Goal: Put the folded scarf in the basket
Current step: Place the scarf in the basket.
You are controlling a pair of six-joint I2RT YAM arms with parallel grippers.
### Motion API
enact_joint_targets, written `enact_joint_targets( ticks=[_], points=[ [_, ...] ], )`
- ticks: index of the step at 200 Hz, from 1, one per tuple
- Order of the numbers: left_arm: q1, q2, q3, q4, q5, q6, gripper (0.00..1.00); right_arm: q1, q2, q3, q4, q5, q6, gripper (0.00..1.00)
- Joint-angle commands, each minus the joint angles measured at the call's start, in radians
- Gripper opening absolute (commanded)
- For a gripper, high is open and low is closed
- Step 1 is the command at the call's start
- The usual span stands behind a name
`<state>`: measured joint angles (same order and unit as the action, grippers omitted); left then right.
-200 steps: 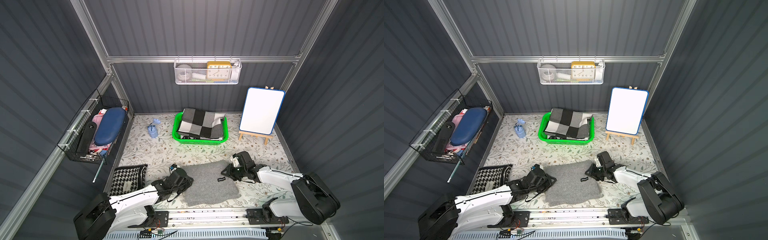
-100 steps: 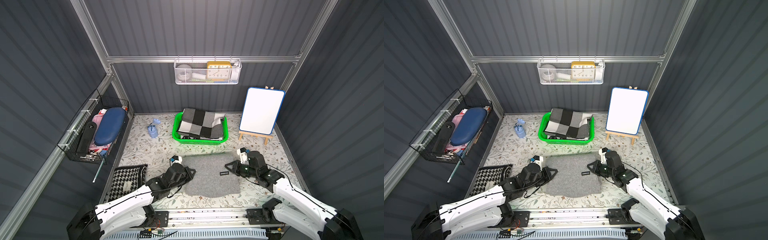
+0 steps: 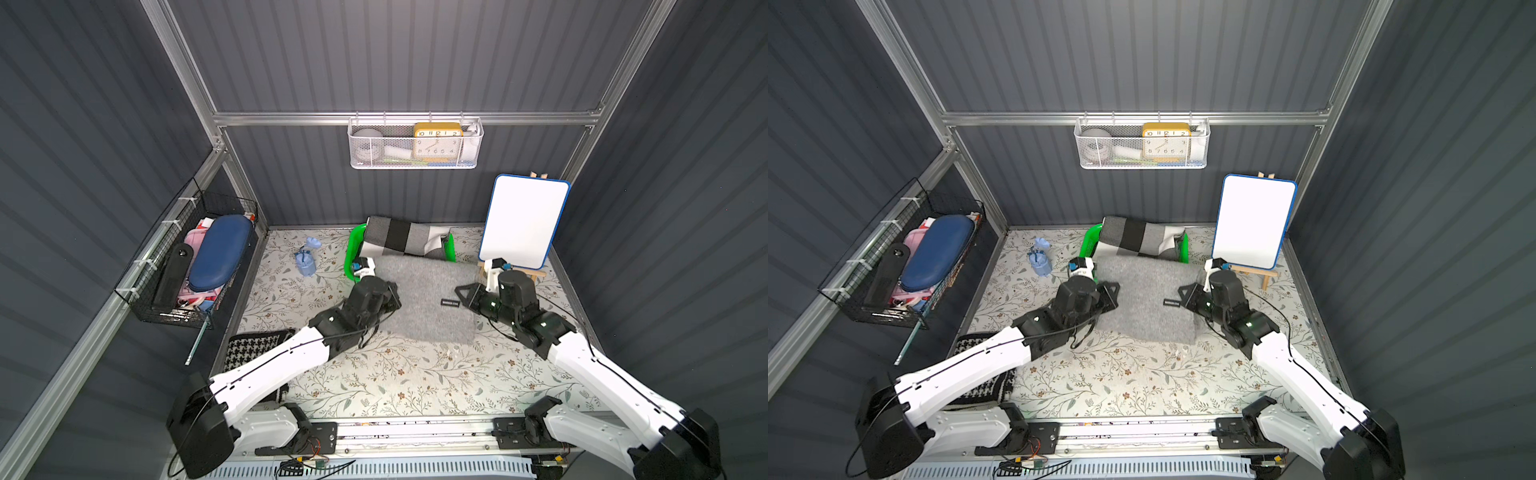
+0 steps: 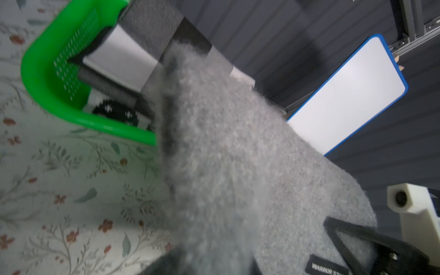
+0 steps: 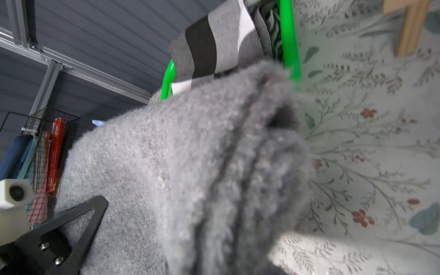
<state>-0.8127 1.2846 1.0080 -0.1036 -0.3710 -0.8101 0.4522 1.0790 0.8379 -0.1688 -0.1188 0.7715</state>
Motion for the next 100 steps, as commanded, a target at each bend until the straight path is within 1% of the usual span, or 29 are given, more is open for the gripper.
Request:
enact_joint_targets(
  ticks=[1,13,34,39,58,79,100],
  points=[
    [0.097,0.094,0.133,0.010,-0.005,0.196,0.02,-0.013,0.079,0.097,-0.028,0.071,-0.062,0.00],
    [0.159,0.154,0.202,0.015,0.038,0.231,0.01,-0.024,0.126,0.150,0.001,0.069,-0.068,0.00],
    [0.256,0.256,0.306,0.040,0.124,0.284,0.01,-0.042,0.262,0.254,0.043,0.053,-0.078,0.00],
    [0.277,0.280,0.361,0.047,0.145,0.295,0.00,-0.045,0.296,0.289,0.046,0.049,-0.082,0.00],
    [0.349,0.384,0.468,0.050,0.240,0.317,0.00,-0.061,0.430,0.428,0.032,0.019,-0.111,0.00],
    [0.396,0.498,0.593,0.016,0.266,0.333,0.00,-0.075,0.576,0.588,-0.015,0.003,-0.153,0.00],
    [0.435,0.599,0.689,-0.022,0.288,0.335,0.00,-0.093,0.697,0.704,-0.041,-0.014,-0.186,0.00]
  ],
)
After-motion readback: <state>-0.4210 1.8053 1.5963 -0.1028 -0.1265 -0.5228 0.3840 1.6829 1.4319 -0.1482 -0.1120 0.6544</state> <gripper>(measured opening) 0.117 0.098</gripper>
